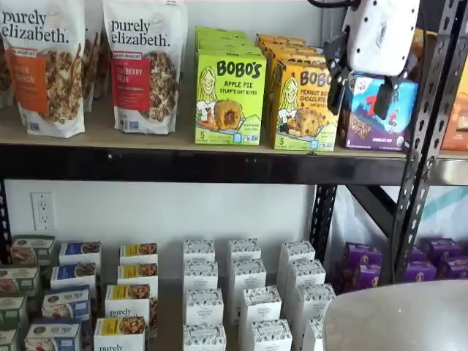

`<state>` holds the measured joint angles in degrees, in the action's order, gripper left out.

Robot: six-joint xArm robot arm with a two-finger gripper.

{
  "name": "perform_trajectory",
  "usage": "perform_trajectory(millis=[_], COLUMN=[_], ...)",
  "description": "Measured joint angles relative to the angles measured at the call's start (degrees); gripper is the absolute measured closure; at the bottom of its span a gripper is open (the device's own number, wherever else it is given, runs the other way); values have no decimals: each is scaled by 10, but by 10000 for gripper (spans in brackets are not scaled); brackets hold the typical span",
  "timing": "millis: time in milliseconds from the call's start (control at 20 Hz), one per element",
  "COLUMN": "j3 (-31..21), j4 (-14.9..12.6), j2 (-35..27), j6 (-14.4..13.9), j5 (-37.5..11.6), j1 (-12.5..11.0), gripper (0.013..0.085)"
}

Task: Pick up the orange box on the top shelf, the fifth box from the left

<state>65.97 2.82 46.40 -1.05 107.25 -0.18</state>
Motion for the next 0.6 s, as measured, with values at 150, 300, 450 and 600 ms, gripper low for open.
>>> perform_trajectory(millis=[150, 300, 450, 600], j3=[9, 18, 35, 55], j4=[-2, -3, 0, 3], j2=[-17, -31, -57, -87], j6=[-4, -8, -13, -16], j5=[-18, -30, -45, -62], j1=[5, 10, 15, 18], gripper=[130, 130, 130, 130])
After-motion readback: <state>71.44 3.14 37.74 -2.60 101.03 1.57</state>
